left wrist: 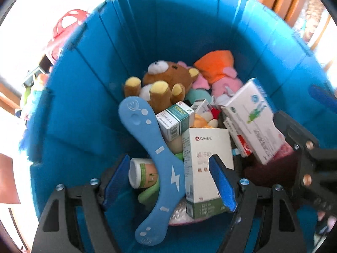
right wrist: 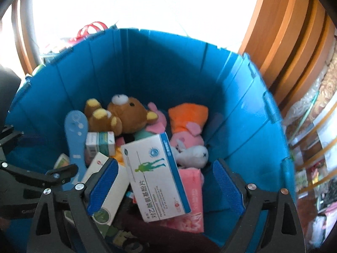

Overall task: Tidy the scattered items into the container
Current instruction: 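Withdraw both grippers from the crate back toward the table pile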

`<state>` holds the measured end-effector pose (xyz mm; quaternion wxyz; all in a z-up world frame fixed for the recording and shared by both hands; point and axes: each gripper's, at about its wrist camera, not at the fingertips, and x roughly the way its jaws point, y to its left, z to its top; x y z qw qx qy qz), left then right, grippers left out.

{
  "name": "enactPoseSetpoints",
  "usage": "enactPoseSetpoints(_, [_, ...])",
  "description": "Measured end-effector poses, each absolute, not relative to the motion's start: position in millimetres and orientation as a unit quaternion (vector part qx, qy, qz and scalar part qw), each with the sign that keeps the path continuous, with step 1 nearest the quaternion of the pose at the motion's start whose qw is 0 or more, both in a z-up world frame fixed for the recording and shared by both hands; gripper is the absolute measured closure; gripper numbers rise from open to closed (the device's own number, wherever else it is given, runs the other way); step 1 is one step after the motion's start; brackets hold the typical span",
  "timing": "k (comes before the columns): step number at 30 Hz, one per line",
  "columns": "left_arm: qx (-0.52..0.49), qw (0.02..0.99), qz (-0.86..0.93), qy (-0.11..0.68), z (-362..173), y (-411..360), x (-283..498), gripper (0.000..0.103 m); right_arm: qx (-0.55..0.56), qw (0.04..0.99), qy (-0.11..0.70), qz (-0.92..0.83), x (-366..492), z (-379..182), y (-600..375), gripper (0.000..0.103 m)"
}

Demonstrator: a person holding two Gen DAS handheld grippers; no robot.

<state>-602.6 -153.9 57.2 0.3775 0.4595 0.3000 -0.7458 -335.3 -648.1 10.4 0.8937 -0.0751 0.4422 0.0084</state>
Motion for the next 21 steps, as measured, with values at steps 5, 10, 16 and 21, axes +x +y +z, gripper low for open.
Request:
enactPoseSetpoints(5, [0.424,0.397,-0.77,0.265,92,-127,-571,0.026,-0.078,0.911,0.403,0.032,-360,42,-644,0.005])
enactPoseSetpoints(10, [0.366,0.429,-0.784,0.26,120,-105,-540,0.026,-0.068,0.925,0.368,0.062,-389,66,-633,0.004])
enactPoseSetpoints(16, [0.313,0.474,-0.789,0.234,145,-81,-498,0.026,-0.064,0.936,0.327,0.115,-421,84,-606,0.001])
enactPoseSetpoints(21, [0.274,0.52,-0.772,0.242,152,-74,-455,0.026,-0.044,0.941,0.3,0.151,-436,96,-581,0.001])
